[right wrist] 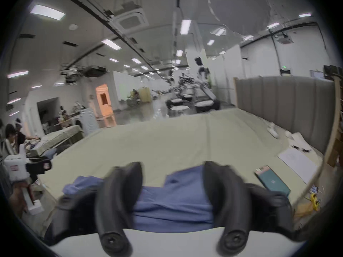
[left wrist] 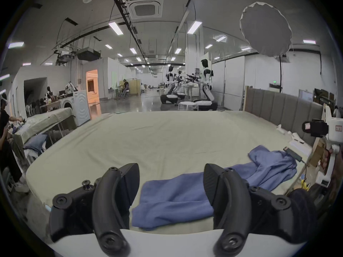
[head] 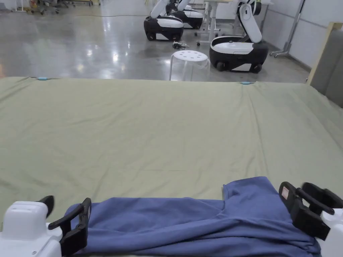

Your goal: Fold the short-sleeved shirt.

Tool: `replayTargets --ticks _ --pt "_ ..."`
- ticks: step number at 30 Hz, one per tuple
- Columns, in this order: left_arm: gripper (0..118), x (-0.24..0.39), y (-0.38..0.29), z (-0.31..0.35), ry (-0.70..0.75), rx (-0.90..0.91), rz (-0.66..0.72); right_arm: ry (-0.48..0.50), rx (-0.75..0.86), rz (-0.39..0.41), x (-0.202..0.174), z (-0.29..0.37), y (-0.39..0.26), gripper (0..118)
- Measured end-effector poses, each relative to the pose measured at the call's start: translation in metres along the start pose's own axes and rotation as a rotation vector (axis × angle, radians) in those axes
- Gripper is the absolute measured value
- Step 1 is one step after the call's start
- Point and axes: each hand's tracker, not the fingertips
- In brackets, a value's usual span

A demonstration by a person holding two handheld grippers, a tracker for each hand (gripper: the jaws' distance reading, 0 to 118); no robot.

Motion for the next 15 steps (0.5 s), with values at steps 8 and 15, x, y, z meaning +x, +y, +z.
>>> replayTargets --ticks 8,15 --pt "6 -0.056 -0.002 -0.012 0.009 -0.106 0.101 0.031 -0.052 0.054 -0.042 -0.019 -0.007 0" --pt "85 -0.169 -0.024 -0.033 -0.231 -0.369 0.506 0.031 -0.108 0.085 -0.056 -0.023 -0.020 0"
